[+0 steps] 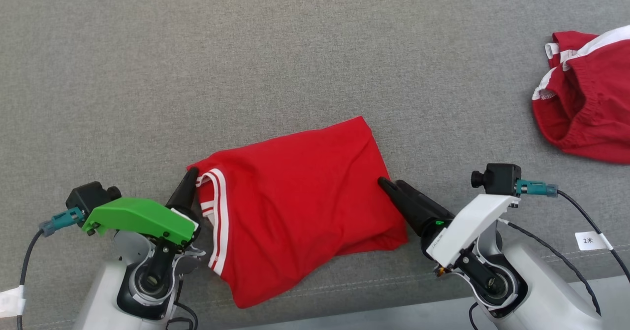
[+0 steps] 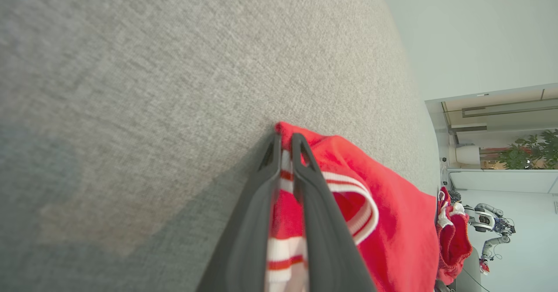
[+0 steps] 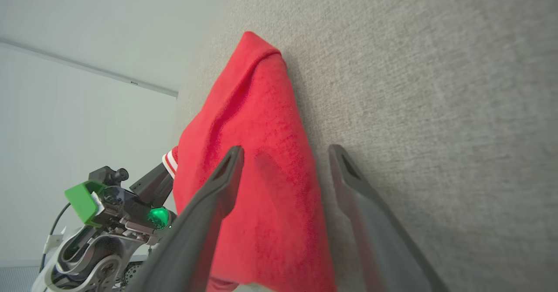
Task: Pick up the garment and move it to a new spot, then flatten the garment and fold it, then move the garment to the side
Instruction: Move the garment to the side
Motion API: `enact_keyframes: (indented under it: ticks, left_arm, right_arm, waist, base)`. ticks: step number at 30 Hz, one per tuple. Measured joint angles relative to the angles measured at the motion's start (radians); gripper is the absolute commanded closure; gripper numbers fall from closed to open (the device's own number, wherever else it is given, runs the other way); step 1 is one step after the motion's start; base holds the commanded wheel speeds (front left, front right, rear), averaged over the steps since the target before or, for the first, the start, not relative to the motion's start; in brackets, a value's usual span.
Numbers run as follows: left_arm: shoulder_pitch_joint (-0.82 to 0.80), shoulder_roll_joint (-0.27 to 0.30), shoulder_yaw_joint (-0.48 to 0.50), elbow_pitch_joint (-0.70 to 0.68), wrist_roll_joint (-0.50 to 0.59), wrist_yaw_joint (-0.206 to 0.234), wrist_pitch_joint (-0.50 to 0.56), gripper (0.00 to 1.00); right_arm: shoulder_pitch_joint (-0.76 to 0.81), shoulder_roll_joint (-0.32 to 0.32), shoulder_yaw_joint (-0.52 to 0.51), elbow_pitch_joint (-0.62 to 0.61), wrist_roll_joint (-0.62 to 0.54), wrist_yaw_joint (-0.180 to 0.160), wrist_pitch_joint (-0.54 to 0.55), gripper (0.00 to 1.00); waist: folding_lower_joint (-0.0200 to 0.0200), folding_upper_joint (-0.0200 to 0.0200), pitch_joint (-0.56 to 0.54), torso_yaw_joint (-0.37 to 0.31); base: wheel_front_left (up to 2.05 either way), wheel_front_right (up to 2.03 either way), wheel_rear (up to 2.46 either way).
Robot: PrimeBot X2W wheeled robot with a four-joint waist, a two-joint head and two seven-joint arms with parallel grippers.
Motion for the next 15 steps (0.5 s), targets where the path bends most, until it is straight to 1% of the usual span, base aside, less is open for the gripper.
enact_keyframes:
  ticks: [2,12,13,14,15]
  left_arm:
    - [-0.002,0.000,0.001,0.009,0.002,0.000,-0.003,0.90]
    - [-0.028,-0.015,0.001,0.038,0.004,0.000,-0.003,0.83]
    - [-0.029,-0.018,0.001,0.039,0.004,0.000,-0.003,0.80]
    - [-0.031,-0.020,0.000,0.041,0.004,0.000,-0.003,0.75]
    - [-0.033,-0.021,0.000,0.042,0.004,0.000,-0.003,0.59]
  right_arm:
    - [-0.011,0.008,0.007,0.022,0.008,0.003,0.010,0.00]
    - [-0.057,0.051,0.018,0.102,0.067,0.026,0.048,0.00]
    - [-0.061,0.057,0.020,0.107,0.071,0.026,0.053,0.16]
    - [-0.065,0.061,0.021,0.111,0.072,0.027,0.054,0.62]
    - [-0.071,0.063,0.022,0.118,0.074,0.029,0.059,0.95]
  waist:
    - [0.0000,0.0000,0.002,0.003]
    - [0.0000,0.0000,0.005,0.008]
    - [0.0000,0.0000,0.005,0.009]
    - [0.0000,0.0000,0.005,0.009]
    - [0.0000,0.0000,0.005,0.010]
  base:
    - [0.00,0.00,0.00]
    - [0.00,0.00,0.00]
    - [0.00,0.00,0.00]
    - [0.00,0.00,0.00]
    - [0.00,0.00,0.00]
